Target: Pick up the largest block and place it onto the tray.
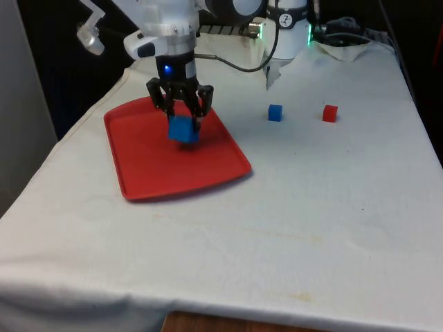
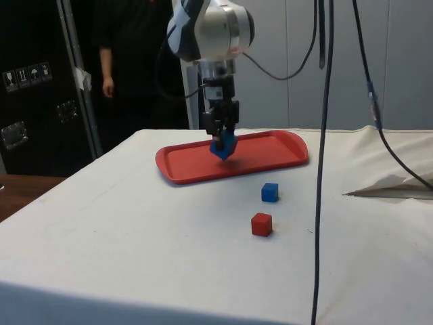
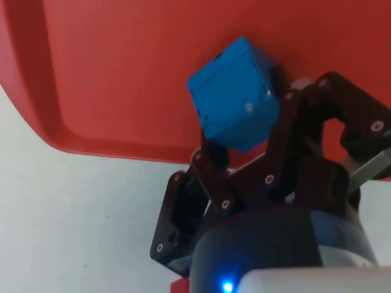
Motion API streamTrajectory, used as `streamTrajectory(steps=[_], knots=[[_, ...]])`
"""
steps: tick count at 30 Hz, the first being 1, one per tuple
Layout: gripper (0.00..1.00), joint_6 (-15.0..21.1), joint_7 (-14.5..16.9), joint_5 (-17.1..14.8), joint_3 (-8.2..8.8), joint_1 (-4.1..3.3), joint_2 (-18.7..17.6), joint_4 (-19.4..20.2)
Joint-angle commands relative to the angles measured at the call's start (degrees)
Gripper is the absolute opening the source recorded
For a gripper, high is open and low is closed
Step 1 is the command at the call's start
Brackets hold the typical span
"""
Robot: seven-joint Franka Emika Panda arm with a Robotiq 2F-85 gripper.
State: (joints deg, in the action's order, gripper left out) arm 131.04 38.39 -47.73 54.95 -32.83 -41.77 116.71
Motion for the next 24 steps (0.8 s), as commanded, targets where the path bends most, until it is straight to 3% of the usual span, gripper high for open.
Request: streamTrajectory(steps=[1,2,3,4,8,9,12,13,14,17,20,21,22,24], knots=[[0.24,-0.3,0.5,-0.5,-0.34,0.52,-0.1,-0.4],[0.34,-0.5,0.6,-0.6,-0.34,0.52,-0.3,-0.5],[0.44,-0.2,0.2,-0.3,0.00,0.06,-0.3,-0.2],[0.44,-0.5,0.6,-0.6,-0.34,0.57,-0.3,-0.6],[0.83,-0.6,0.6,-0.7,-0.40,0.63,-0.5,-0.7],[0.99,-0.6,0.7,-0.7,-0.46,0.63,-0.5,-0.7],[1.00,-0.6,0.7,-0.7,-0.52,0.69,-0.5,-0.7],[1.00,-0.5,0.3,-0.3,-0.11,0.17,-0.4,-0.3],[1.00,-0.6,0.7,-0.7,-0.57,0.74,-0.5,-0.7],[1.00,-0.6,0.6,-0.6,-0.52,0.69,-0.4,-0.7],[1.00,-1.1,0.2,0.2,0.63,-0.06,0.5,-0.7],[1.00,-0.7,0.3,-0.3,0.29,0.23,0.0,-0.9],[1.00,-1.2,0.1,0.2,0.92,-0.29,0.7,-0.7],[1.00,-1.5,0.0,0.5,1.32,-0.63,1.2,-0.7]])
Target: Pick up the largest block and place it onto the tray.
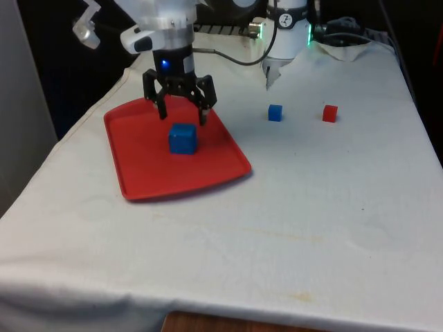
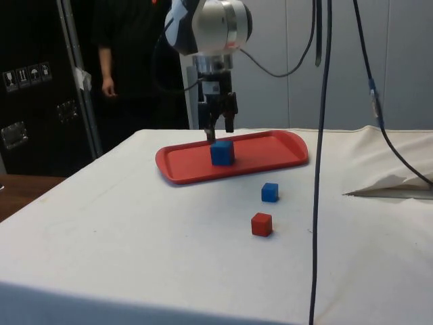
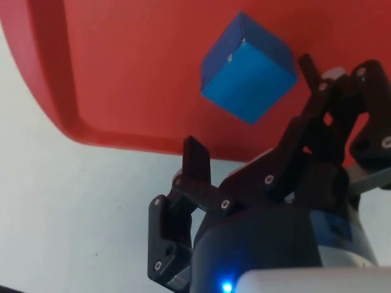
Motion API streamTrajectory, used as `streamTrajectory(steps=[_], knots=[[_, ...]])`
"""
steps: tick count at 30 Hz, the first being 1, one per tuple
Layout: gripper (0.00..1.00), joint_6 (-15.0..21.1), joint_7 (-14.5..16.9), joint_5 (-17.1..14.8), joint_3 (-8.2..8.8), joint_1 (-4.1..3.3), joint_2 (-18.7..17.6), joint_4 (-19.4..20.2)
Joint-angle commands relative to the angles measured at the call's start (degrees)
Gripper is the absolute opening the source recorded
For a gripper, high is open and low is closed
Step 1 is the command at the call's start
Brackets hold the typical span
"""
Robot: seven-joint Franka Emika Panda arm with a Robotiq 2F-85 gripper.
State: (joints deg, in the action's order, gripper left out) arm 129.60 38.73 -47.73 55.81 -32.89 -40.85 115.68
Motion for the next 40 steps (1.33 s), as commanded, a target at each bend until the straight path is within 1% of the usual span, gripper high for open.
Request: streamTrajectory(steps=[1,2,6,7,8,11,12,13,14,15,16,18,21,22,23,25,30,31,32,38,39,40], knots=[[1.00,-0.3,-0.5,0.6,0.69,-0.74,0.5,0.3],[1.00,-0.5,-0.7,1.1,1.09,-1.03,1.1,0.3],[1.00,-0.9,-1.4,2.3,1.66,-1.49,2.6,0.3],[1.00,-0.5,-0.7,1.5,0.86,-0.69,2.1,0.1],[1.00,-1.0,-1.6,2.6,1.83,-1.66,2.9,0.3],[1.00,-1.3,-2.5,4.0,2.18,-2.01,4.2,0.3],[1.00,-1.5,-3.2,5.0,2.46,-2.29,5.2,0.2],[1.00,-1.6,-3.5,5.5,2.58,-2.41,5.7,0.2],[1.00,-1.7,-3.8,6.0,2.58,-2.46,6.1,0.2],[1.00,-1.3,-3.2,5.3,1.78,-1.66,5.9,0.0],[1.00,-1.7,-4.1,6.5,2.69,-2.52,6.6,0.2],[1.00,-1.8,-5.1,8.2,2.69,-2.58,8.1,0.2],[1.00,-2.0,-6.1,9.8,2.75,-2.75,9.5,0.1],[1.00,-1.5,-5.5,9.1,1.95,-2.01,9.4,-0.1],[1.00,-2.0,-6.4,10.3,2.75,-2.75,10.0,0.0],[1.00,-2.3,-7.4,12.0,2.81,-2.86,11.5,-0.2],[1.00,-2.9,-9.1,14.6,2.81,-2.98,13.8,-0.6],[1.00,-2.6,-8.5,14.0,2.06,-2.35,13.8,-0.7],[1.00,-3.3,-9.7,15.6,2.86,-3.15,14.7,-0.9],[1.00,-4.2,-11.6,18.4,2.75,-3.32,17.1,-1.7],[1.00,-4.0,-10.8,17.5,2.12,-2.64,16.8,-1.6],[1.00,-4.5,-12.0,18.9,2.75,-3.38,17.5,-1.8]])
